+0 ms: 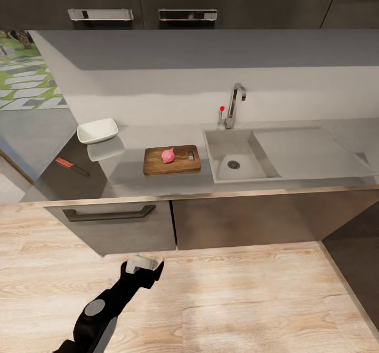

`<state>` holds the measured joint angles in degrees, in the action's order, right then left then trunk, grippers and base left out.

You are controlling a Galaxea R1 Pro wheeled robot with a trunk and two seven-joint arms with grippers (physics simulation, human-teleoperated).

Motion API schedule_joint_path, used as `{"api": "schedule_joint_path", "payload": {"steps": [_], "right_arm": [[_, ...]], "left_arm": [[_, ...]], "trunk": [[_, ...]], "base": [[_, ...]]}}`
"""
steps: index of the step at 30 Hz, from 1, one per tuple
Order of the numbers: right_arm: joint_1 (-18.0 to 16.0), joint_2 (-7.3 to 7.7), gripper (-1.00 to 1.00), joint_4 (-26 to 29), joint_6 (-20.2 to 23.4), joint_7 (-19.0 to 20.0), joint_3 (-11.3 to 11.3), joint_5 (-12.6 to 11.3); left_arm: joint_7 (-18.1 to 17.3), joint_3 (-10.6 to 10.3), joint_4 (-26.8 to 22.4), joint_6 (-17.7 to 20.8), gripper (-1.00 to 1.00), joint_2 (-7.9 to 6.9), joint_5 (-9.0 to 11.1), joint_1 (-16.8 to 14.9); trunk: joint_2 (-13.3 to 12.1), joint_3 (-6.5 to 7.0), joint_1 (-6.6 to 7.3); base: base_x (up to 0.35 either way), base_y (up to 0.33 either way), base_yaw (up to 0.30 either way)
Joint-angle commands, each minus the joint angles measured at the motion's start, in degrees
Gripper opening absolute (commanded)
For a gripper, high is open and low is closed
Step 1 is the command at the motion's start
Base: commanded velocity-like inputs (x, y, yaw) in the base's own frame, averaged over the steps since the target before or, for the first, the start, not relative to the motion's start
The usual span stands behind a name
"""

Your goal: In the kitchen, take the Vidalia onion out of the sink, dice it on the chopping board with the paring knife, put the diced onion into the bowl on the countertop, then place both the paring knife and the chopping board into the sink.

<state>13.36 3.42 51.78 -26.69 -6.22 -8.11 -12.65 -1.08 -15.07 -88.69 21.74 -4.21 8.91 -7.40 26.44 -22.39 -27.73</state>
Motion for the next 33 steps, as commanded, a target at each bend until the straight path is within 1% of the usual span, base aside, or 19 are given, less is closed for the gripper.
{"api": "schedule_joint_path", "payload": {"steps": [1,2,4,6,7,8,10,11,12,13,15,17,19,22,24,25,26,28,33], "right_arm": [[0.0,0.09,1.0,0.1,-0.1,-0.5,-0.3,-0.3],[0.0,0.09,1.0,0.1,-0.1,-0.5,-0.3,-0.3],[0.0,0.09,1.0,0.1,-0.1,-0.5,-0.3,-0.3],[0.0,0.09,1.0,0.1,-0.1,-0.5,-0.3,-0.3],[0.0,0.09,1.0,0.1,-0.1,-0.5,-0.3,-0.3],[0.0,0.09,1.0,0.1,-0.1,-0.5,-0.3,-0.3],[0.0,0.09,1.0,0.1,-0.1,-0.5,-0.3,-0.3],[0.0,0.09,1.0,0.1,-0.1,-0.5,-0.3,-0.3],[0.0,0.09,1.0,0.1,-0.2,-0.5,-0.3,-0.3],[0.0,0.09,1.0,0.1,-0.2,-0.5,-0.3,-0.3],[0.0,0.09,1.0,0.1,-0.2,-0.5,-0.3,-0.3],[0.0,0.09,1.0,0.1,-0.2,-0.5,-0.3,-0.3],[0.0,0.09,1.0,0.1,-0.2,-0.5,-0.3,-0.3],[0.0,0.09,1.0,-0.1,-0.2,-0.5,-0.2,-0.3],[0.0,0.09,1.0,-0.3,-0.2,-0.5,-0.2,-0.4],[0.0,0.09,1.0,-0.3,-0.2,-0.5,-0.2,-0.4],[0.0,0.09,1.0,-0.3,-0.2,-0.5,-0.2,-0.5],[0.0,0.05,1.0,0.0,-0.3,-0.5,-0.2,-0.6],[0.0,-0.18,1.0,-0.1,-0.3,-0.5,-0.1,-0.7]], "left_arm": [[0.0,-0.1,-0.1,-0.9,1.0,-0.08,0.5,0.7],[0.0,-0.1,-0.1,-3.0,1.0,-0.15,0.5,2.0],[0.0,-0.1,-0.1,-4.9,1.0,-0.29,0.5,3.3],[0.0,-0.2,-0.2,-8.2,1.0,-0.82,0.5,5.8],[0.0,-0.2,-0.2,-9.0,1.0,-1.01,0.5,6.5],[0.0,-0.3,-0.2,-12.6,1.0,-1.98,0.5,9.4],[0.0,-0.3,-0.2,-16.4,1.0,-3.3,0.6,12.8],[0.0,-0.3,-0.2,-17.4,1.0,-3.68,0.5,13.7],[0.1,-0.3,-0.1,-20.7,1.0,-5.1,0.5,17.0],[0.1,-0.2,-0.1,-21.8,1.0,-5.72,0.5,18.5],[0.1,-0.2,0.0,-22.7,1.0,-6.29,0.5,19.8],[0.1,0.0,0.5,-23.5,1.0,-7.23,0.5,21.7],[0.2,0.0,1.6,-23.8,1.0,-7.65,0.6,22.6],[0.2,0.7,5.1,-24.1,1.0,-7.89,0.6,23.2],[0.1,2.8,8.4,-24.3,1.0,-7.86,0.7,23.4],[0.1,3.3,9.2,-24.5,1.0,-7.82,0.7,23.4],[0.0,4.4,10.7,-25.3,1.0,-7.74,0.8,23.4],[0.0,5.5,13.5,-27.5,1.0,-7.39,0.8,23.5],[-0.1,6.3,19.0,-29.8,1.0,-5.88,0.8,23.4]], "trunk": [[0.1,-0.07,-0.03],[0.1,-0.07,-0.03],[0.1,-0.07,-0.03],[0.1,-0.07,-0.03],[0.1,-0.07,-0.03],[0.1,-0.07,-0.03],[0.1,-0.07,-0.03],[0.1,-0.07,-0.03],[0.1,-0.07,-0.03],[0.1,-0.07,-0.03],[0.1,-0.07,-0.03],[0.1,-0.04,-0.03],[0.1,0.05,-0.03],[0.1,0.27,-0.03],[0.1,0.44,-0.03],[0.1,0.53,-0.03],[0.1,0.62,-0.03],[0.1,0.8,-0.03],[0.1,1.25,-0.03]], "base": [[0.0,0.0,0.0],[0.0,0.0,0.0],[0.0,0.0,0.0],[0.0,0.0,0.0],[0.0,0.0,0.0],[0.0,0.0,0.0],[0.0,0.0,0.0],[0.0,0.0,0.0],[0.0,0.0,0.0],[0.0,0.0,0.0],[0.0,0.0,0.0],[0.0,0.0,0.0],[0.0,0.0,0.0],[0.0,0.0,0.0],[0.0,0.0,0.0],[0.0,0.0,0.0],[0.0,0.0,0.0],[0.0,0.0,0.0],[0.0,0.0,0.0]]}}
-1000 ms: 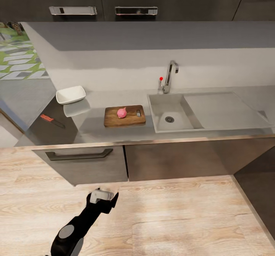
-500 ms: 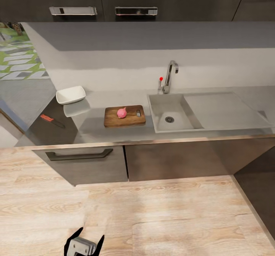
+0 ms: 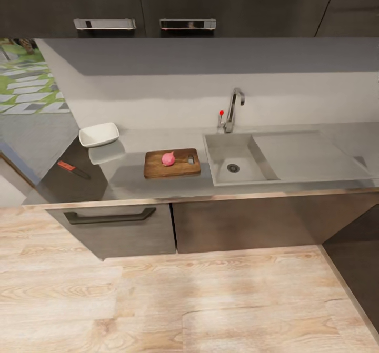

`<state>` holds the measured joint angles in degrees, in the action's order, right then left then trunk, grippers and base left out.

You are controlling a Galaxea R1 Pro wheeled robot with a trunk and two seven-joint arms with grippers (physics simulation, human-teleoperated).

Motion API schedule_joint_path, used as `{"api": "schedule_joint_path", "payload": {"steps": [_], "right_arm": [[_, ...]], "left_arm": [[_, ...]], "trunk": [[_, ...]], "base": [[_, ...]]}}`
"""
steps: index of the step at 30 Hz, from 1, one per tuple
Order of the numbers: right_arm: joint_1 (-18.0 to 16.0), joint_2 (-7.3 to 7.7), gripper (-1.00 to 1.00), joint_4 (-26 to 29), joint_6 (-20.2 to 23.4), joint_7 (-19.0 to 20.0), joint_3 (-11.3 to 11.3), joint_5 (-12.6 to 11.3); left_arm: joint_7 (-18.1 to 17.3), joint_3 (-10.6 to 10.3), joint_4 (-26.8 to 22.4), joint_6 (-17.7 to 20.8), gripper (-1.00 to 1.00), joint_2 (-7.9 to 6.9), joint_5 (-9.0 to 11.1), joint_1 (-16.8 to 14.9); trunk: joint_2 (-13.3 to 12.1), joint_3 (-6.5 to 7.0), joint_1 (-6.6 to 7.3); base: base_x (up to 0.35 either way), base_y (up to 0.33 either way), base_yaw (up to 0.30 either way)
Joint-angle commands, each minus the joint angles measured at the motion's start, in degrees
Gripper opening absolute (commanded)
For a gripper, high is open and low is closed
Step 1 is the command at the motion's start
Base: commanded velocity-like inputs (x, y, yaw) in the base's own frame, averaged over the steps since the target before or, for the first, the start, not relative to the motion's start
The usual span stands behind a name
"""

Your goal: In the kitchen, take the Vidalia onion out of the sink, dice it on the chopping board with the paring knife, put the diced onion into the bowl on the countertop, then place both the paring knife and the chopping board into the sink.

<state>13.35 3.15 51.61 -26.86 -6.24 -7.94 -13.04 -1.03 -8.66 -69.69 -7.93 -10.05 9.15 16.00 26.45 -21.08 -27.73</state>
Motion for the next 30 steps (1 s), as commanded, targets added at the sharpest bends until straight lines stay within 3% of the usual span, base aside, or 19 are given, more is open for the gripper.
{"api": "schedule_joint_path", "payload": {"steps": [1,7,11,16,30], "right_arm": [[0.0,0.01,1.0,-0.1,-0.2,-0.5,-0.3,-0.3],[0.0,-0.23,1.0,-1.4,-2.7,-0.5,-0.4,-0.2],[0.0,-0.3,1.0,-3.0,-4.4,-0.5,-0.4,-0.1],[0.0,-0.32,1.0,-3.6,-4.9,-0.5,-0.4,-0.2],[0.0,-0.25,1.0,-3.8,-5.0,-0.4,-0.4,-0.1]], "left_arm": [[-0.1,0.1,1.5,-0.3,1.0,0.18,0.6,0.0],[0.0,2.9,4.8,-0.7,1.0,0.86,0.7,0.0],[0.0,5.0,5.6,-0.8,1.0,2.21,1.2,0.0],[-0.1,5.6,6.0,-0.9,1.0,2.52,1.4,0.0],[-0.3,5.8,6.3,-0.7,1.0,2.41,1.5,0.0]], "trunk": [[0.1,0.03,-0.03],[0.1,0.58,-0.03],[0.1,0.95,-0.03],[0.1,1.4,-0.03],[0.1,2.64,-0.03]], "base": [[0.0,0.0,0.0],[0.0,0.0,0.0],[0.0,0.0,0.0],[0.022,0.07,0.0],[0.062,0.294,-0.133]]}}
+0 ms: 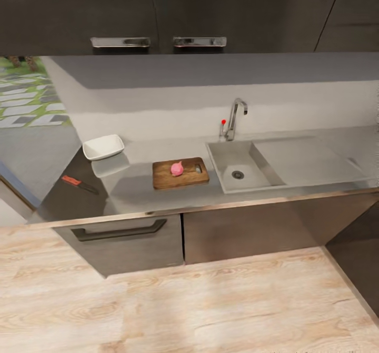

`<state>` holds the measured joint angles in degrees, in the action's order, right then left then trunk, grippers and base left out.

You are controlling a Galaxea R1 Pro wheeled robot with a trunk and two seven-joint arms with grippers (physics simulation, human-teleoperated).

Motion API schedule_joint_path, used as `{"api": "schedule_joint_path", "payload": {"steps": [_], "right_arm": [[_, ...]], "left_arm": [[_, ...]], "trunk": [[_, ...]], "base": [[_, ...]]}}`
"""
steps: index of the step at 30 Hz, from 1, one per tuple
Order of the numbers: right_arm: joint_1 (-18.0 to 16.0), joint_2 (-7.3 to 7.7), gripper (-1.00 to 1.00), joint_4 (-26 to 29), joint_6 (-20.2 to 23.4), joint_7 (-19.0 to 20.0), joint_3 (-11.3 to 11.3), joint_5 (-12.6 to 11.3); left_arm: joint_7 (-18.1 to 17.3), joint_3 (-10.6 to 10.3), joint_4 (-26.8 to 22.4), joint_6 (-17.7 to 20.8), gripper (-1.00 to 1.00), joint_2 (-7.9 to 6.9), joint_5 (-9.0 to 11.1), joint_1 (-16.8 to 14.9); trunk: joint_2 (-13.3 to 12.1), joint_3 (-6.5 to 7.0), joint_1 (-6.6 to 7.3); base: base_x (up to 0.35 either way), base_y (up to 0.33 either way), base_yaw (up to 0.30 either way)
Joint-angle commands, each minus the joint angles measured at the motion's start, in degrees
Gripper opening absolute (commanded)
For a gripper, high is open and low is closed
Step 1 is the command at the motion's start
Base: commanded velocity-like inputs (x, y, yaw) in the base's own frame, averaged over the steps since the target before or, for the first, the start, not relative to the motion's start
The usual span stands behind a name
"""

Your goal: In the kitchen, take the Vidalia onion out of the sink, dice it on the chopping board with the paring knife, put the diced onion into the bowl on the countertop, then place both the paring knife and the chopping board into the sink.

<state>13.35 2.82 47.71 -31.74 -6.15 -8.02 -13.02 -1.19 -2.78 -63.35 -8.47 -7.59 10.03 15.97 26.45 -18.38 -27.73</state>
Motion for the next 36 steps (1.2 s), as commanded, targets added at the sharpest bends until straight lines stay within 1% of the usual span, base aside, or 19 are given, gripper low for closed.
{"api": "schedule_joint_path", "payload": {"steps": [1,29,36], "right_arm": [[0.0,0.08,1.0,0.1,-0.1,-0.5,-0.3,-0.2],[0.0,0.08,1.0,-0.1,0.0,-0.5,-0.3,-0.2],[0.0,0.08,1.0,-0.1,0.0,-0.5,-0.3,-0.2]], "left_arm": [[-0.1,-0.1,0.1,-0.1,1.0,-0.05,0.6,0.0],[-0.1,-0.1,0.4,-0.2,1.0,-0.06,0.6,0.0],[-0.1,-0.2,0.4,-0.2,1.0,-0.04,0.6,0.0]], "trunk": [[0.1,0.02,-0.03],[0.1,2.39,-0.03],[0.1,2.97,-0.03]], "base": [[0.003,0.314,-0.182],[0.0,0.316,-0.182],[-0.045,0.316,-0.182]]}}
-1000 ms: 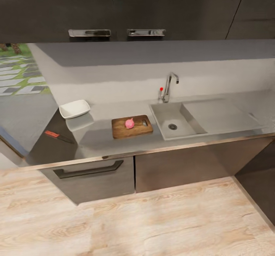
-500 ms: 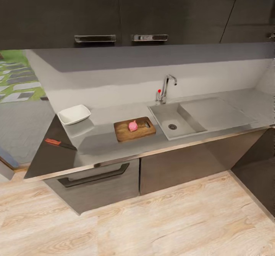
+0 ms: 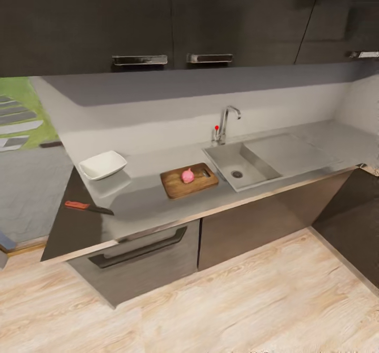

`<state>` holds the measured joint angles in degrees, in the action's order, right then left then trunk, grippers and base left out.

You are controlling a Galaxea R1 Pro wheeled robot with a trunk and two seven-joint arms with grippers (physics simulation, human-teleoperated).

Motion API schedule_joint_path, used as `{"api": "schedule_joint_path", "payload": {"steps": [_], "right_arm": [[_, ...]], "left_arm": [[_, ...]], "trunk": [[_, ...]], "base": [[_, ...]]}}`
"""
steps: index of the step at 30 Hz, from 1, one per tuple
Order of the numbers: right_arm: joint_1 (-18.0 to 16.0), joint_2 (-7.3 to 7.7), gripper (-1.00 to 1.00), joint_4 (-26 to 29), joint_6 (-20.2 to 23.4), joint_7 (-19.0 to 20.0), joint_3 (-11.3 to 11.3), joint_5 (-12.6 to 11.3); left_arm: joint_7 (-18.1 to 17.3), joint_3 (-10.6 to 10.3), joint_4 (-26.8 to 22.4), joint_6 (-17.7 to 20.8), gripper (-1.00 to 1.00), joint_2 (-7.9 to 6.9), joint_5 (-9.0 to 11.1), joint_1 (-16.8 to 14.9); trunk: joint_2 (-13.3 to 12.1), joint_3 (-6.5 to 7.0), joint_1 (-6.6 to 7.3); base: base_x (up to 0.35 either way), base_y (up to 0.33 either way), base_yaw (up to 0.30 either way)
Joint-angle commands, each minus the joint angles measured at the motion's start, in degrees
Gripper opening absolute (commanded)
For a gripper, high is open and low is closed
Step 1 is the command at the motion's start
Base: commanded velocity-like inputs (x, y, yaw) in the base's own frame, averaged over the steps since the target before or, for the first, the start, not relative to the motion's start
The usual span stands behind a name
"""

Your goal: In the kitchen, take the Vidalia onion out of the sink, dice it on the chopping board with the paring knife, put the diced onion into the bowl on the countertop, then place both the paring knife and the chopping board into the sink.

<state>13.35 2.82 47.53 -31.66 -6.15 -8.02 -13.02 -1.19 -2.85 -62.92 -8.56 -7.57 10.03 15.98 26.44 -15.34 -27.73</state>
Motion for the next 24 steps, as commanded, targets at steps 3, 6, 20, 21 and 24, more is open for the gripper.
{"api": "schedule_joint_path", "payload": {"steps": [3,6,20,21,24], "right_arm": [[0.0,0.08,1.0,0.1,-0.1,-0.5,-0.3,-0.2],[0.0,0.08,1.0,0.1,-0.1,-0.5,-0.3,-0.2],[0.0,0.08,1.0,0.1,-0.1,-0.5,-0.3,-0.2],[0.0,0.08,1.0,0.1,-0.1,-0.5,-0.3,-0.2],[0.0,0.08,1.0,0.1,-0.1,-0.5,-0.3,-0.2]], "left_arm": [[-0.1,-0.1,-0.1,-0.2,1.0,-0.07,0.6,0.0],[-0.1,-0.1,-0.1,-0.2,1.0,-0.07,0.6,0.0],[-0.1,-0.1,-0.2,-0.1,1.0,-0.07,0.6,0.0],[-0.1,-0.1,-0.2,-0.1,1.0,-0.07,0.6,0.0],[-0.1,-0.1,-0.2,-0.1,1.0,-0.07,0.6,0.0]], "trunk": [[0.1,0.18,-0.03],[0.1,0.43,-0.03],[0.1,1.6,-0.03],[0.1,1.68,-0.03],[0.1,1.93,-0.03]], "base": [[-0.081,0.316,-0.182],[-0.115,0.314,-0.182],[-0.123,0.311,-0.182],[-0.098,0.31,-0.182],[-0.097,0.31,-0.182]]}}
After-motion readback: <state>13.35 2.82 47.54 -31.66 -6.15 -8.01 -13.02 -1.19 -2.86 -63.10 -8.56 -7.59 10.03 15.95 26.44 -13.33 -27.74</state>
